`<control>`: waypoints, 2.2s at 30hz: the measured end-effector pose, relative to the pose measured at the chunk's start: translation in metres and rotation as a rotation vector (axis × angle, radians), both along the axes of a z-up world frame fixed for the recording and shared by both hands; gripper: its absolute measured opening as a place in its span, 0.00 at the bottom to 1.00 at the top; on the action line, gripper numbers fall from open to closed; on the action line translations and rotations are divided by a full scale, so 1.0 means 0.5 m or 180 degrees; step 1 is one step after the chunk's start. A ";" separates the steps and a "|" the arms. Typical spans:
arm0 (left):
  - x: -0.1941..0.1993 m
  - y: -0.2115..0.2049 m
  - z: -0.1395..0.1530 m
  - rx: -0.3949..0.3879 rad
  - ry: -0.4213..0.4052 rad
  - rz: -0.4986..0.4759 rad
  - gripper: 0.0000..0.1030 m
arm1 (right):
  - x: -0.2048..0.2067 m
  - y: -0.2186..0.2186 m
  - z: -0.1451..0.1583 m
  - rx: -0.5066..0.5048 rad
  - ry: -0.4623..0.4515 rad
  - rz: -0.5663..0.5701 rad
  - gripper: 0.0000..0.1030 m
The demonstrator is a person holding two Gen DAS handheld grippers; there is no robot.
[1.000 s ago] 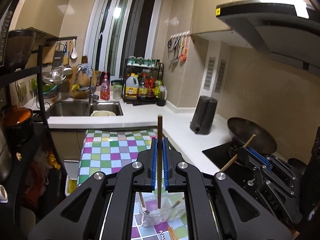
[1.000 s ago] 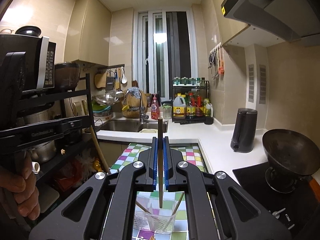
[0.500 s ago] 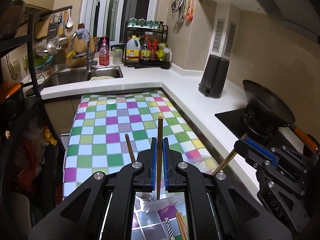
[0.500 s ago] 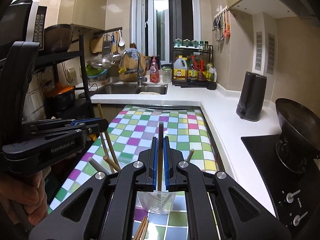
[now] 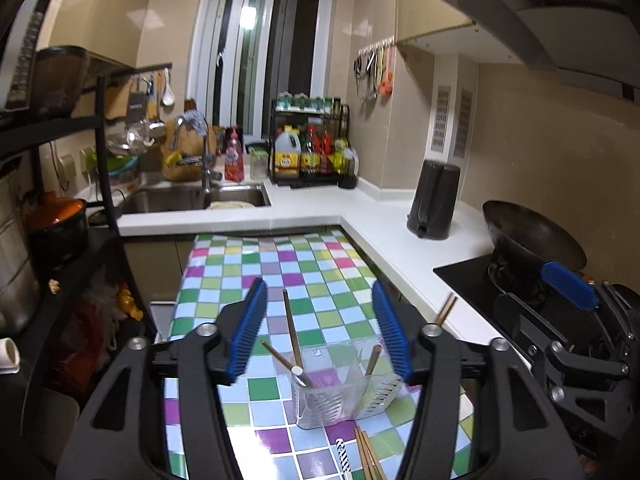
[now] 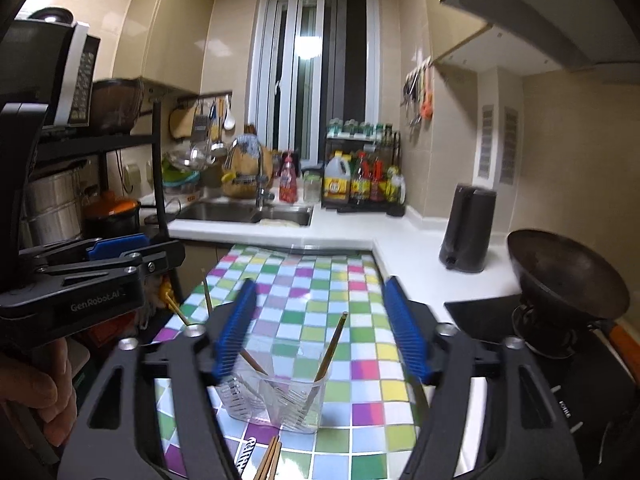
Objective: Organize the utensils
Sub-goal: 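Withdraw both open tools toward the white spoon and remaining chopsticks, then close the right tool on a chopstick while the left tool grasps the white spoon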
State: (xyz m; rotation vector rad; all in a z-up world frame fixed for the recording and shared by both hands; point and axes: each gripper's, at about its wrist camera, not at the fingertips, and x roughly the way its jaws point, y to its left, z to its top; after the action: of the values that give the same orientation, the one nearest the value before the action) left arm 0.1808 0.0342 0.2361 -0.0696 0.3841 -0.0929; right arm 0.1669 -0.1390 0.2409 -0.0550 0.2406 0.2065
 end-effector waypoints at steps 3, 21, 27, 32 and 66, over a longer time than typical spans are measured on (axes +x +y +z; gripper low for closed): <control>-0.060 -0.007 0.003 -0.0005 -0.0141 0.0042 0.70 | -0.058 -0.008 0.009 -0.0021 -0.0148 -0.0057 0.89; -0.260 0.016 -0.194 -0.0010 -0.0133 0.0332 0.93 | -0.205 -0.060 -0.197 0.0017 0.0302 -0.0402 0.95; -0.284 0.028 -0.300 -0.0112 0.0146 0.0379 0.90 | -0.207 -0.063 -0.296 0.0010 0.0661 -0.0346 0.95; -0.294 0.020 -0.367 0.0040 0.0387 0.0340 0.61 | -0.206 -0.038 -0.379 -0.0082 0.1043 -0.0138 0.94; -0.214 -0.075 -0.502 -0.0593 0.1475 -0.0292 0.20 | -0.202 -0.009 -0.509 -0.0145 0.1683 0.0135 0.06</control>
State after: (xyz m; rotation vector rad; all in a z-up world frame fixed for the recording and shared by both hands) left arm 0.0737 -0.0034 -0.0150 -0.2601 0.8414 -0.2043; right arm 0.0657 -0.1436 -0.0135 -0.0500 0.7715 0.2555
